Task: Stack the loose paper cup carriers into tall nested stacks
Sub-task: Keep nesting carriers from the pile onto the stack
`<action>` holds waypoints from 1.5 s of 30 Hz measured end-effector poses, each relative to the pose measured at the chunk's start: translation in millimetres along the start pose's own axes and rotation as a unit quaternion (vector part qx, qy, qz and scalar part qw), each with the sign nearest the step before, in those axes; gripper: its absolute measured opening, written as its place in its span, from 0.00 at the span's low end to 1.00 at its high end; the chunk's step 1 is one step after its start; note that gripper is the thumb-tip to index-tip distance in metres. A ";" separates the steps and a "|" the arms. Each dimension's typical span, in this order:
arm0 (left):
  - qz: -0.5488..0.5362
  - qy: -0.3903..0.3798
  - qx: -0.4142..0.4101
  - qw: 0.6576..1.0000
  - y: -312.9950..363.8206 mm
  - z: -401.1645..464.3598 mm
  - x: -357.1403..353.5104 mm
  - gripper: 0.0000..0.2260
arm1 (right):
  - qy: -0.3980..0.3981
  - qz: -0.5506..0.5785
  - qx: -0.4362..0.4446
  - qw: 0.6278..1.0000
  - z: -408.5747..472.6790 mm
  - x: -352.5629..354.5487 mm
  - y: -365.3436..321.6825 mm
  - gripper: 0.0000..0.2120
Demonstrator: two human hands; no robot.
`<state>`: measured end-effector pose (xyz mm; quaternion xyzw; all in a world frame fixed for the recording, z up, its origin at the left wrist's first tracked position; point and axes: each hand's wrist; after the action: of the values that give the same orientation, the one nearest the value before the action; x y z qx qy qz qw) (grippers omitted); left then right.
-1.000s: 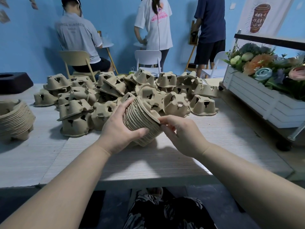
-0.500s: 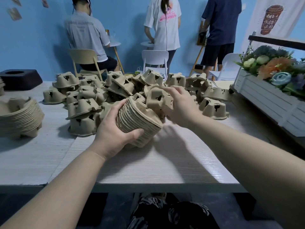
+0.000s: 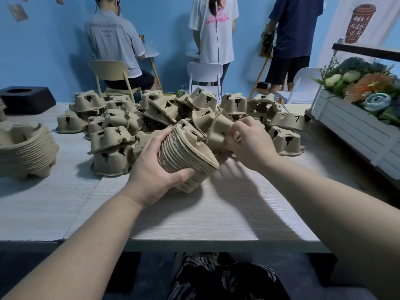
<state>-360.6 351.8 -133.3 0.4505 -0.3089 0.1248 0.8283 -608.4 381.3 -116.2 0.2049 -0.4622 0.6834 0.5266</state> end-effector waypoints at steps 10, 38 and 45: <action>0.004 -0.003 0.004 1.000 0.6 0.4 -0.5 0.47 | 0.012 0.045 0.015 0.999 -16.6 10.0 2.6 0.34; 0.010 0.007 0.007 1.000 4.4 -2.3 -0.6 0.43 | 0.116 0.163 0.094 0.975 -41.3 6.2 -18.9 0.03; 0.019 0.003 0.011 1.000 4.1 -1.8 -1.0 0.43 | 0.055 0.149 0.147 0.976 -55.1 -0.9 -22.2 0.12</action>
<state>-362.7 355.7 -131.8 0.4538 -0.3133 0.1450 0.8215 -576.5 427.9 -134.6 0.1703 -0.3526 0.8250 0.4076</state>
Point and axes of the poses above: each hand's wrist, its own z-axis towards the middle knuckle, its own x-axis out of the back of the hand, y = z × x, and after that the axes turned 9 degrees about z, right-handed
